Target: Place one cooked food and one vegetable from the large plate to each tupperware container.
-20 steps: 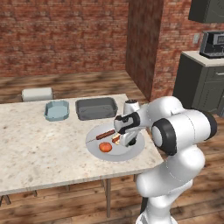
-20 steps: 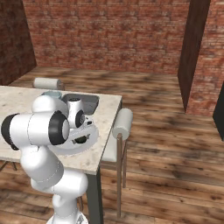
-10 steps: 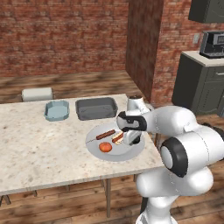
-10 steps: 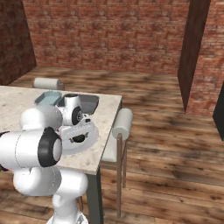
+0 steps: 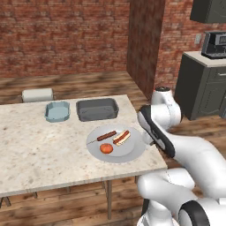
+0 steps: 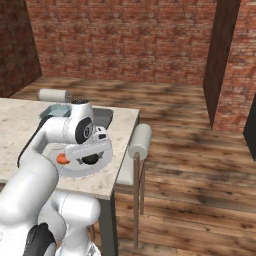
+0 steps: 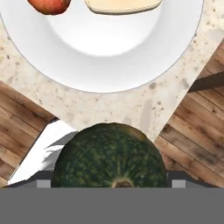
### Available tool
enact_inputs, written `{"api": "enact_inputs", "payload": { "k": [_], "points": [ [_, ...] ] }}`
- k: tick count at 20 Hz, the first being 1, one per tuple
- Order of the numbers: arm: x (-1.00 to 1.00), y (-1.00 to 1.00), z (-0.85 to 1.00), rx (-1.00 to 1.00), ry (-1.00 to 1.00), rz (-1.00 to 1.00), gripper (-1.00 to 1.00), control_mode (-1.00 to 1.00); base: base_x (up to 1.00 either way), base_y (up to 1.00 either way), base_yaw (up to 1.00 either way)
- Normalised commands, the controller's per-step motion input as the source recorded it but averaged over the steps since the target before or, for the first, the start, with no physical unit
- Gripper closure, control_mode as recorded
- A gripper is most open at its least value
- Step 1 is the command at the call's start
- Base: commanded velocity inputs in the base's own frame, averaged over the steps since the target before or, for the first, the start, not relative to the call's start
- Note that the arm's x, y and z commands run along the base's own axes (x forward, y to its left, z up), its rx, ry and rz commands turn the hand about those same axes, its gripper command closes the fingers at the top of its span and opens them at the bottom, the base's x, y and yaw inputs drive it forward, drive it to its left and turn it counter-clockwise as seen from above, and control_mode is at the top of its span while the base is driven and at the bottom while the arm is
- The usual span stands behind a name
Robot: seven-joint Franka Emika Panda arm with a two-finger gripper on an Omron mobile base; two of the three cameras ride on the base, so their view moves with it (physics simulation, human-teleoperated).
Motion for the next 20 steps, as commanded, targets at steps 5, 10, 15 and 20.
{"api": "enact_inputs", "payload": {
  "k": [5,10,15,20],
  "points": [
    [-0.87,-0.06,0.7,0.0,-0.04,-0.2,1.0,-1.0,0.0,0.0,0.0],
    [-0.16,0.0,0.01,0.0,0.0,-0.04,1.0,-1.0,0.0,0.0,0.0],
    [0.0,0.0,0.0,0.0,0.0,0.0,1.0,-1.0,0.0,0.0,0.0],
    [0.0,0.0,0.0,0.0,0.0,0.0,1.0,1.0,0.0,0.0,0.0]
  ]
}}
